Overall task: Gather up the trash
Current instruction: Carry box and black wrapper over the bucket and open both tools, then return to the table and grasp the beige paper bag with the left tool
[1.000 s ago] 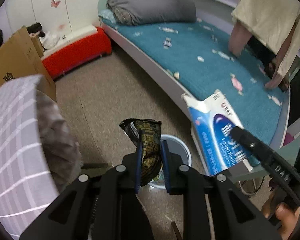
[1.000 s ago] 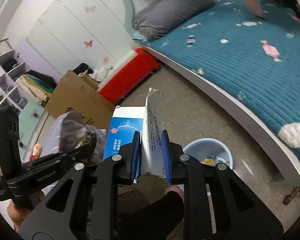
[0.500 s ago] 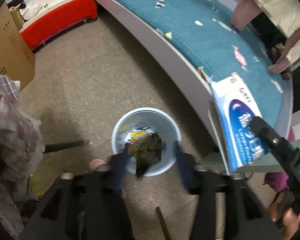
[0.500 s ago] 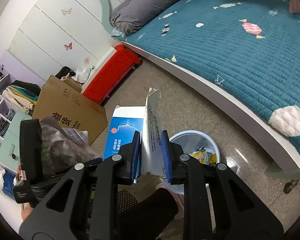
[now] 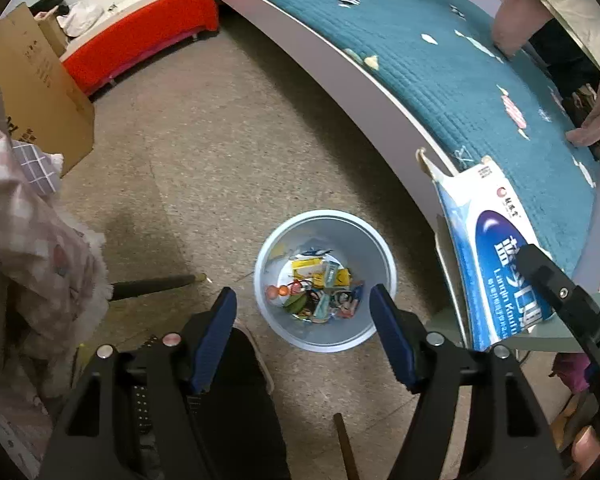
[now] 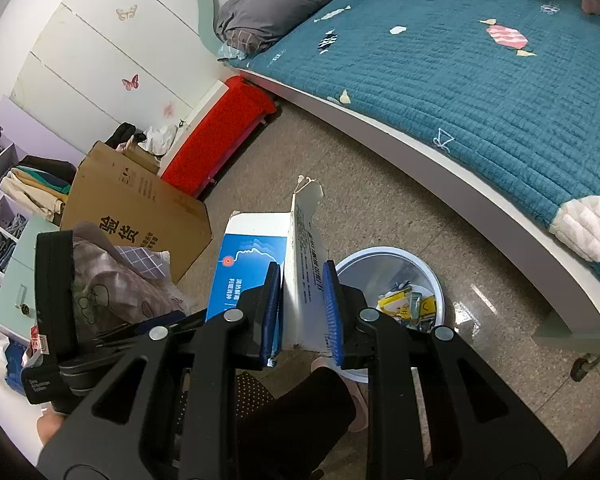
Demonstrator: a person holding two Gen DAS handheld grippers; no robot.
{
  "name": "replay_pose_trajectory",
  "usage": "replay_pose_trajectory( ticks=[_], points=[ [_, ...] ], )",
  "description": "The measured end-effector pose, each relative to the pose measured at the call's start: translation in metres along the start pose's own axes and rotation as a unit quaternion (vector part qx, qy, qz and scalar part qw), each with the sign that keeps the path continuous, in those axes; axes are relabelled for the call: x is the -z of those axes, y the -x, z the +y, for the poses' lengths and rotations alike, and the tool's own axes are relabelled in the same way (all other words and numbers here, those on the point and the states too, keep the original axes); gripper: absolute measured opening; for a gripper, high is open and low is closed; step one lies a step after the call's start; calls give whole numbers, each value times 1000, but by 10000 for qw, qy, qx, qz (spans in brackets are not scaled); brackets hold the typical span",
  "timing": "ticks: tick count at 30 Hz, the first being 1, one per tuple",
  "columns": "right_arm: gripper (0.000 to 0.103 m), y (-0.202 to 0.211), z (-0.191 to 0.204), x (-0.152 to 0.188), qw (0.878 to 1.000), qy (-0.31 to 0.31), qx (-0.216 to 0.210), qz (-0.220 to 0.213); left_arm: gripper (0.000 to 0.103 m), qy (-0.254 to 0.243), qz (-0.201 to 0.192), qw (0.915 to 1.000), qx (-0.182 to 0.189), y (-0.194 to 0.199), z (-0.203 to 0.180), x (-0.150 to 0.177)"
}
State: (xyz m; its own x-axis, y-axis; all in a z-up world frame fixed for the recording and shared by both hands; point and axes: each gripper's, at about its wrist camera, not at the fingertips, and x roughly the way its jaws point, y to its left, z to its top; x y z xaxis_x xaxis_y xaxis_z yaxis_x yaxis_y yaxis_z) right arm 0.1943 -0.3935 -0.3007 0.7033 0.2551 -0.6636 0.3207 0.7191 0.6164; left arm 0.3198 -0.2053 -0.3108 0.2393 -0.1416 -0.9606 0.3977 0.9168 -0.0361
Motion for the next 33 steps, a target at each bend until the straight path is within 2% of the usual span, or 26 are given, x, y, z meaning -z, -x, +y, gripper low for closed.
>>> replay_pose_trajectory(
  ticks=[5, 8, 9, 10, 11, 19, 24, 29, 33],
  points=[
    [22, -5, 2, 0, 10000, -23, -58, 36, 71, 68, -62, 9999, -110, 6, 6, 0],
    [24, -11, 1, 1, 9995, -139, -251, 96, 72, 90, -61, 9996, -269, 8, 9, 0],
    [32, -14, 0, 1, 9993, -169, -322, 124, 74, 91, -52, 9994, -319, 7, 10, 0],
    [57, -17, -1, 1, 9992, -205, -314, 171, 75, 85, -29, 9992, -379, 6, 11, 0],
    [64, -19, -2, 2, 9994, -211, -218, 173, 75, 88, 0, 9990, -430, 5, 13, 1],
    [64, -17, 4, 10, 9996, -21, 122, 255, 76, 88, 119, 9992, -383, 5, 14, 8],
    [64, 14, 27, 7, 9985, 395, 367, -50, 76, 36, -35, 10000, -27, 24, 4, 12],
    [64, 63, 59, -1, 9959, 732, 117, -521, 76, 6, -750, 9967, 304, 79, -5, 15],
    [64, 110, 98, -5, 9892, 1085, -222, -956, 76, -33, -1589, 9863, 444, 151, 1, 22]
  ],
)
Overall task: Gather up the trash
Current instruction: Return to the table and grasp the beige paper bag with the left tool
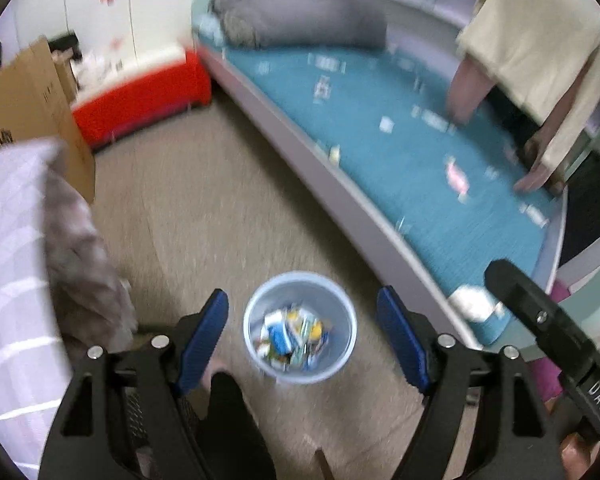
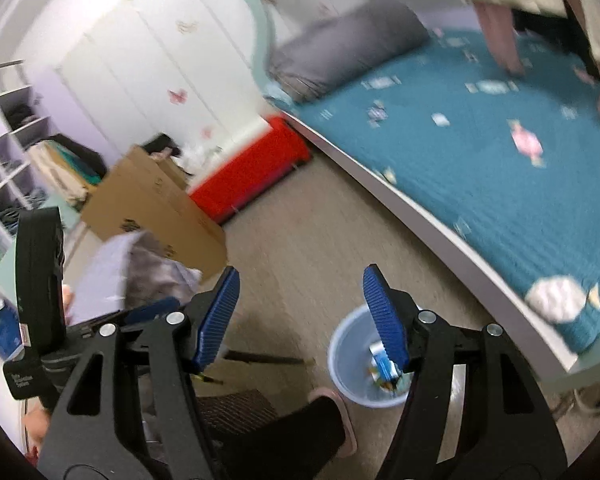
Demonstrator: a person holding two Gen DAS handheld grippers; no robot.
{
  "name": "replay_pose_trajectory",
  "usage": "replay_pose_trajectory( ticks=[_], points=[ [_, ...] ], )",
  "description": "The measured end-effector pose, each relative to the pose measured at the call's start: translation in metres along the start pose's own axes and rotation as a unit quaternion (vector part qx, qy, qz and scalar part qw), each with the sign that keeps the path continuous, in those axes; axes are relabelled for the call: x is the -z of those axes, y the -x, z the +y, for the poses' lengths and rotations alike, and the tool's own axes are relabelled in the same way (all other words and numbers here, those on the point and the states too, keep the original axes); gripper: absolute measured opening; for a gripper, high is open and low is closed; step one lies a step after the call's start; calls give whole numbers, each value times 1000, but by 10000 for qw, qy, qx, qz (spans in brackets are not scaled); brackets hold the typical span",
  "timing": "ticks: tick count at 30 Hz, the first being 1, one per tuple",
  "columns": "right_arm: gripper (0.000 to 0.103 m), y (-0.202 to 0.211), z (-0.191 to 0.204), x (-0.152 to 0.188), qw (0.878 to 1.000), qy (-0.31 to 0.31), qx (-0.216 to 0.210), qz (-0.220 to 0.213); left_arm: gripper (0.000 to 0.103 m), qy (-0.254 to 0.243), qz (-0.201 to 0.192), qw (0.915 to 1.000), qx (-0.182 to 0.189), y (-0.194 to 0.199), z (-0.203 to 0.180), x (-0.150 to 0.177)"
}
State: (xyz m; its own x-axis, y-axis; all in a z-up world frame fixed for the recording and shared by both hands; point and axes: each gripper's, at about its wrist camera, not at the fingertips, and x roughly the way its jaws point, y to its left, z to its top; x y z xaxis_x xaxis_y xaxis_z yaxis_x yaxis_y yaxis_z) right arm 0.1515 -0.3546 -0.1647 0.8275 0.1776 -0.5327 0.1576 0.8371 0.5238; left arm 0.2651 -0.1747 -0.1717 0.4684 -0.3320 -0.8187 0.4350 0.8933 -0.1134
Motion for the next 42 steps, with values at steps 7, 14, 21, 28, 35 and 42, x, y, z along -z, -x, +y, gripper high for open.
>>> replay_pose_trajectory(
  ticks=[7, 14, 21, 28, 35, 42],
  points=[
    [64, 25, 85, -9, 9962, 635, -582, -158, 79, -133, -914, 9947, -462, 99, 33, -4],
    [65, 11, 180, 0, 9872, 1178, -1074, 11, 80, -59, -1278, 9835, -1283, 173, 103, 14],
    [66, -28, 287, 36, 9696, 1707, -1677, 518, 81, 598, -1335, 9662, -2123, 223, 215, 49],
    [67, -76, 372, 89, 9490, 2085, -2070, 1146, 81, 1295, -1081, 9481, -2695, 235, 317, 95],
    [67, -110, 408, 117, 9384, 2130, -2219, 1574, 81, 1602, -810, 9442, -2762, 229, 376, 134],
    [68, -128, 426, 127, 9343, 2204, -2214, 1717, 81, 1798, -1040, 9468, -2458, 230, 391, 142]
  ],
)
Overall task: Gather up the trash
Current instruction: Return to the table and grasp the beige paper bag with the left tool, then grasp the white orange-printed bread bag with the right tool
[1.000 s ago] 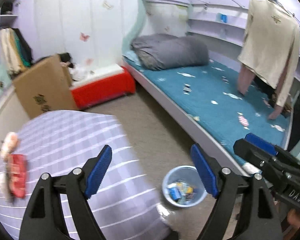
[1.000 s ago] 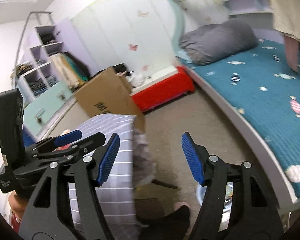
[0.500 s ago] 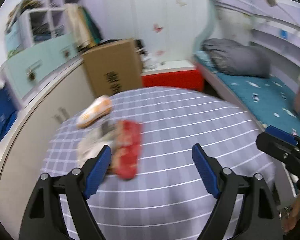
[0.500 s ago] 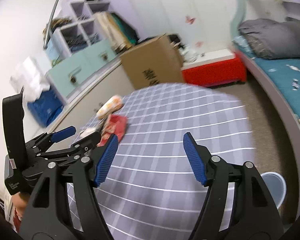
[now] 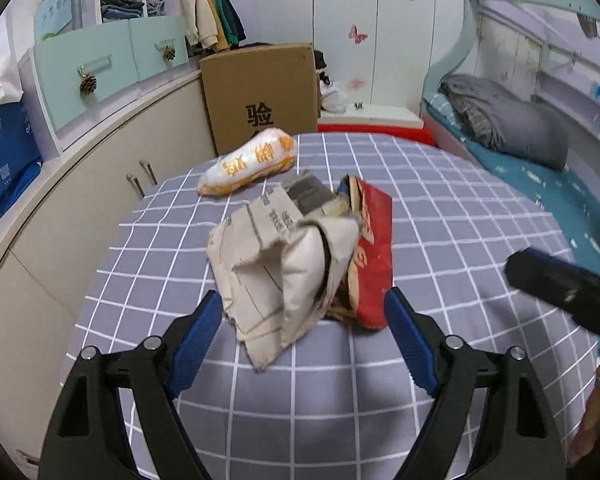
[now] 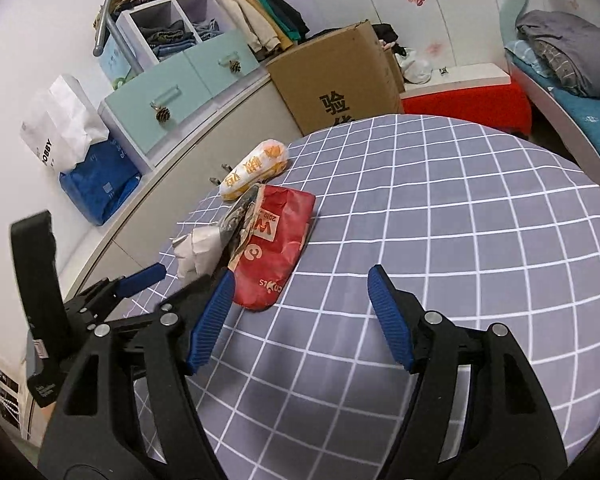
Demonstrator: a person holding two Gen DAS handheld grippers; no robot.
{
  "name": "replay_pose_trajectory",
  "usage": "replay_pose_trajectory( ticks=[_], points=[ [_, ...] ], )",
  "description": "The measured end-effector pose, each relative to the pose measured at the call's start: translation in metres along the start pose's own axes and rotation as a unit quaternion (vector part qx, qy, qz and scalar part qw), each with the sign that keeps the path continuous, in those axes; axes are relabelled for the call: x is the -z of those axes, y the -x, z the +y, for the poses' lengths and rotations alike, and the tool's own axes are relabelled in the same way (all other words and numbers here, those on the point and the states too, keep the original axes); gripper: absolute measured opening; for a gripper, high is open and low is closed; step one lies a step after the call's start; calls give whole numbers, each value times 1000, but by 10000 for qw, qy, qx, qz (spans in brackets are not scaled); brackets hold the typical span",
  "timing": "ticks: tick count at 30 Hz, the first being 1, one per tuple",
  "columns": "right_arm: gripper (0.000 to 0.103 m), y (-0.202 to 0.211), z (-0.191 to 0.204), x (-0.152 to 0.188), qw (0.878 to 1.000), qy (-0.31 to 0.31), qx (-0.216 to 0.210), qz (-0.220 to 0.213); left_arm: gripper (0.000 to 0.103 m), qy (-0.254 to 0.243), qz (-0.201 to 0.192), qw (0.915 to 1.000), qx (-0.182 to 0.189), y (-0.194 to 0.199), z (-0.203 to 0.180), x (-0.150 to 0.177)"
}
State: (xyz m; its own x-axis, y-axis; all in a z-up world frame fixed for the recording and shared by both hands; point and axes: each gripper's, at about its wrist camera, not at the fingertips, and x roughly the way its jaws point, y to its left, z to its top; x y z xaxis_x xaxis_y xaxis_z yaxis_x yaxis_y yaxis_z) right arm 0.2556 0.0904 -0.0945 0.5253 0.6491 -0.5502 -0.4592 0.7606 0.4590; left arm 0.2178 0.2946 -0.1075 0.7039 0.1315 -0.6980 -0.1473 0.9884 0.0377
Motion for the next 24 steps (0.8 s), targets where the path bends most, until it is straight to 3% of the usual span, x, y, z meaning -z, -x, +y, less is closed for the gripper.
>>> replay_pose_trajectory(
  ticks=[7, 8, 9, 12, 18, 24],
  points=[
    [70, -13, 1, -4, 10000, -47, -26, 55, 80, -101, 88, 9999, -18, -21, -6, -13],
    [70, -14, 1, -5, 10000, -52, -33, 67, 71, -64, 146, 9999, 48, -25, -5, -13],
    [70, -16, 1, -6, 9999, -50, -40, 81, 50, -33, 185, 9998, 96, -26, -3, -14],
    [70, -17, 4, -8, 9999, -6, -48, 89, 28, 257, 301, 9982, 446, -28, 8, -12],
    [70, -19, 14, -16, 9998, 164, -40, 73, 17, 762, -2, 9941, 767, -6, 34, -12],
    [70, -25, 30, -27, 9991, 419, 34, 55, 10, 1183, -527, 9908, 393, 20, 66, -18]
  ],
)
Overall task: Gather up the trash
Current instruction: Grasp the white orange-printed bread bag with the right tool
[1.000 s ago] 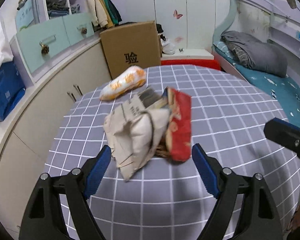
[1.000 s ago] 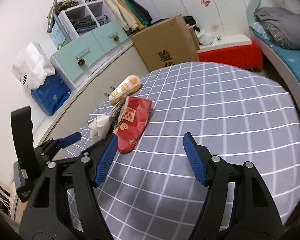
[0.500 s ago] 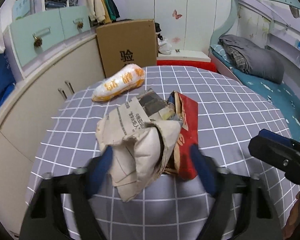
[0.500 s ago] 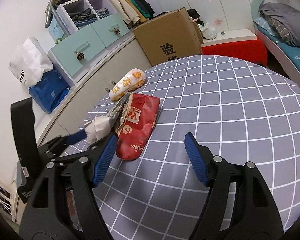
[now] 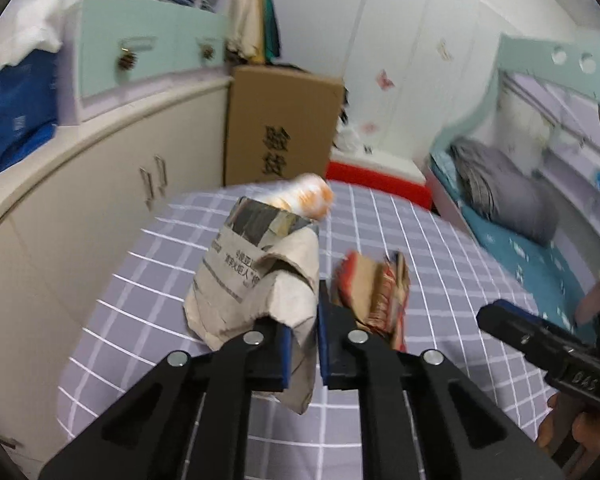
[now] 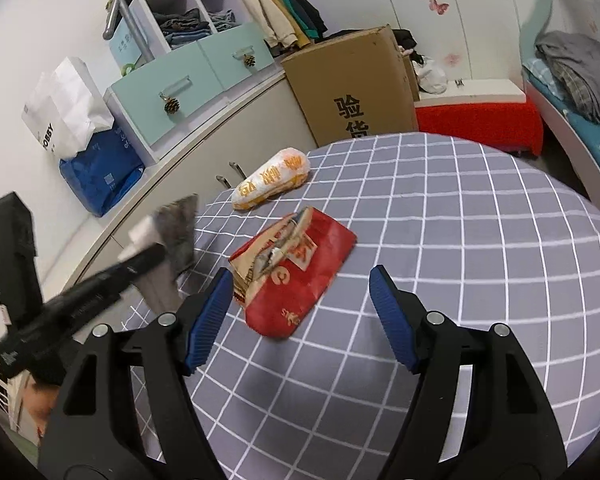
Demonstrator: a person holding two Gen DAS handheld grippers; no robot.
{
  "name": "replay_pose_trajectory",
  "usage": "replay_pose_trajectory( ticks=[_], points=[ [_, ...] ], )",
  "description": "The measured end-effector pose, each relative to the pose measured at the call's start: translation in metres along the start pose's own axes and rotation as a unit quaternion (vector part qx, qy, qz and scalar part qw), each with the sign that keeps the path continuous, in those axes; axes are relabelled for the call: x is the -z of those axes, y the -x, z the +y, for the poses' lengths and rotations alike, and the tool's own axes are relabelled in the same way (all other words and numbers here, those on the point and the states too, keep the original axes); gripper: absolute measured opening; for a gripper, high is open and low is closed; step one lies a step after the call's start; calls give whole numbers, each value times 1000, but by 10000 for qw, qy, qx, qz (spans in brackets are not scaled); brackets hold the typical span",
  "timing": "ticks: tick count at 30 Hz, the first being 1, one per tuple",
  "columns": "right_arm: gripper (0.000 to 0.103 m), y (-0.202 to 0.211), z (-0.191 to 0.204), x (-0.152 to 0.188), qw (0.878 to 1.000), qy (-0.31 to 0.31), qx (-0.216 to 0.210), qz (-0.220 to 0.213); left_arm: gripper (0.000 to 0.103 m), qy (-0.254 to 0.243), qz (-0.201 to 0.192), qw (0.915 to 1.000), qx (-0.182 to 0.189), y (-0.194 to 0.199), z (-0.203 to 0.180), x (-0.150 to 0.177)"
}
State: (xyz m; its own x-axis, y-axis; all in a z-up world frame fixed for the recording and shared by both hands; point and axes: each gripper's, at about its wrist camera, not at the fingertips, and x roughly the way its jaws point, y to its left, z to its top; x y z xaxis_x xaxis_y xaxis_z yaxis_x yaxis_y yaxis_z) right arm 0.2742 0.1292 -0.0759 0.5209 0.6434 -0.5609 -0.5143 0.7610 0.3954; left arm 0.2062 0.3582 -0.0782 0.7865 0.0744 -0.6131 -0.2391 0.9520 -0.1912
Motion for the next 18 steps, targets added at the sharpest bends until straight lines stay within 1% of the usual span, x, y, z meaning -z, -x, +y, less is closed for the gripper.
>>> replay_pose_trajectory(
  ticks=[3, 6, 8, 12, 14, 15, 18],
  points=[
    [70, -10, 9, -11, 9999, 142, 63, 8, 9, 155, -217, 9996, -101, 9, 13, -8],
    [70, -21, 18, -23, 9997, 236, 97, 33, 8, 141, -366, 9990, -226, 13, 21, -17],
    [71, -33, 24, -34, 9996, 256, 129, 67, 8, 132, -429, 9984, -351, 9, 26, -26],
    [73, -69, 37, -57, 9996, 91, 50, 260, 8, 107, -411, 9979, -487, -8, 39, -48],
    [77, -88, 41, -66, 9994, 15, 63, 330, 8, 115, -389, 9978, -521, -18, 46, -60],
    [79, -102, 42, -73, 9991, -106, 69, 410, 8, 114, -351, 9978, -545, -27, 50, -68],
    [81, -139, 42, -87, 9967, -406, 76, 701, 8, 119, -264, 9976, -621, -47, 62, -83]
  ],
)
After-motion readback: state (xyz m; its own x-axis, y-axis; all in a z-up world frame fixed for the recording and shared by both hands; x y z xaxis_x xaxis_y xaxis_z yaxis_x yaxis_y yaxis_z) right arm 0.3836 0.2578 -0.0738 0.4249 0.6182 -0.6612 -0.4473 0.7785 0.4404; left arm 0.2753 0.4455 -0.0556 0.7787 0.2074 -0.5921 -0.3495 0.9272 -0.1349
